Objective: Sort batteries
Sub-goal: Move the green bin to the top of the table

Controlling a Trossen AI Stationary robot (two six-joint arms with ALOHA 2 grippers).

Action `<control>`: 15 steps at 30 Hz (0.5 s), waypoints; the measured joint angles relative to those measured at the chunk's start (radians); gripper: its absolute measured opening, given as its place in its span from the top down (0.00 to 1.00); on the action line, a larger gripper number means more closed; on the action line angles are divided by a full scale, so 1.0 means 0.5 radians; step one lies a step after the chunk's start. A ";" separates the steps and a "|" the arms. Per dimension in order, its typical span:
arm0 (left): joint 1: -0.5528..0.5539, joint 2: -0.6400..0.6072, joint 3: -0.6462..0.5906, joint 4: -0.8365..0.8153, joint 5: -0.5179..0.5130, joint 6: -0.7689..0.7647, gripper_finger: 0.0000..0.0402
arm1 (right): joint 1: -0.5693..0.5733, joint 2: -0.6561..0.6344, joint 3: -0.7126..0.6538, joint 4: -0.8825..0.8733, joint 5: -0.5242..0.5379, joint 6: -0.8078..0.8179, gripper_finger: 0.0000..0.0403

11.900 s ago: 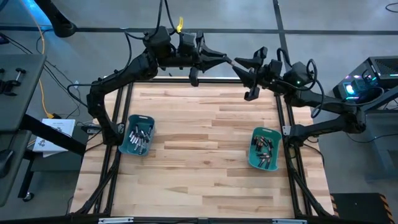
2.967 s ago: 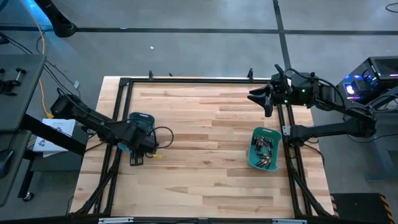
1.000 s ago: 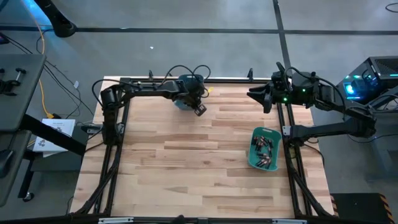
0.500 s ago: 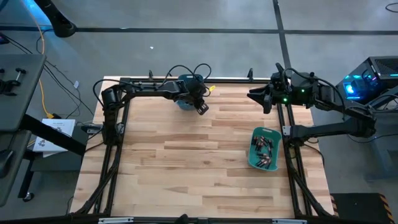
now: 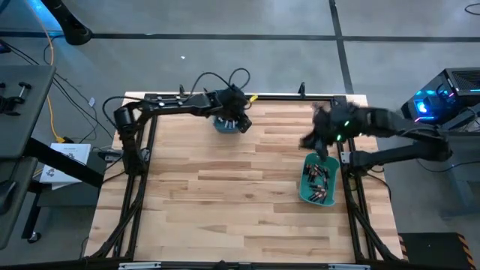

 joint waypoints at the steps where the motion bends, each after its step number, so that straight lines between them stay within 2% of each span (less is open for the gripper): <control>1: 0.000 -0.044 0.001 0.000 0.007 -0.015 0.47 | 0.056 0.009 -0.057 -0.011 -0.072 -0.002 0.66; 5: -0.029 -0.285 0.001 -0.017 0.016 -0.086 0.48 | 0.305 0.034 -0.343 -0.012 -0.334 0.031 0.66; 8: -0.062 -0.475 0.004 -0.019 0.000 -0.011 0.50 | 0.490 0.055 -0.589 0.005 -0.465 0.141 0.66; 12: -0.103 -0.655 0.004 -0.054 -0.144 0.143 0.51 | 0.657 0.068 -0.844 0.007 -0.618 0.300 0.64; 15: -0.110 -0.737 0.004 -0.147 -0.253 0.218 0.52 | 0.742 0.068 -0.946 0.073 -0.669 0.425 0.58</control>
